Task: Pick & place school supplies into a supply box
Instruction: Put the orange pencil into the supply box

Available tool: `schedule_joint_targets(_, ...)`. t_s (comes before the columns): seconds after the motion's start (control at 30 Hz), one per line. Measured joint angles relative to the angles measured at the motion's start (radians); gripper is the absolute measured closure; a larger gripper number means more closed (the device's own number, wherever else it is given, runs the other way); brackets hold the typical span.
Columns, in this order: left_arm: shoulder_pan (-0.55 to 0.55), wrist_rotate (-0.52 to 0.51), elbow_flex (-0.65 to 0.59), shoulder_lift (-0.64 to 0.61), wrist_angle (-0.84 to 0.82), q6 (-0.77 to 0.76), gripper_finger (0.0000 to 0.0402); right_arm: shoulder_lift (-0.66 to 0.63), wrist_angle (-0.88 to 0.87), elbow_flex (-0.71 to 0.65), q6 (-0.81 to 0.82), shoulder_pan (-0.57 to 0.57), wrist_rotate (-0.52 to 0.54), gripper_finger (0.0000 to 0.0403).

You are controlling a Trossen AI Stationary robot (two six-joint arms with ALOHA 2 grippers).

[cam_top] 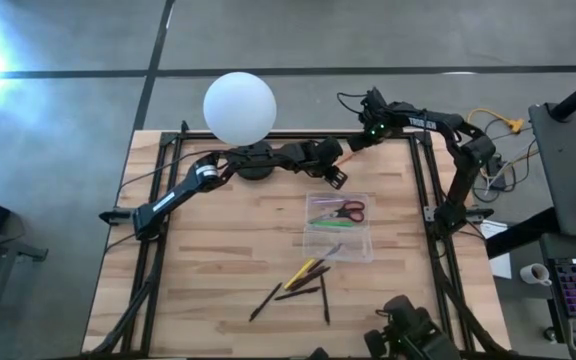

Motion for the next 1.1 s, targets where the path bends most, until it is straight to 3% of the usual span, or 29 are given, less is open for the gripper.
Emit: schedule_joint_targets(1.1, 0.000, 0.000, 0.000, 0.000, 0.023, -0.056, 0.0276, 0.036, 0.003, -0.055, -0.015, -0.004, 0.007, 0.0385)
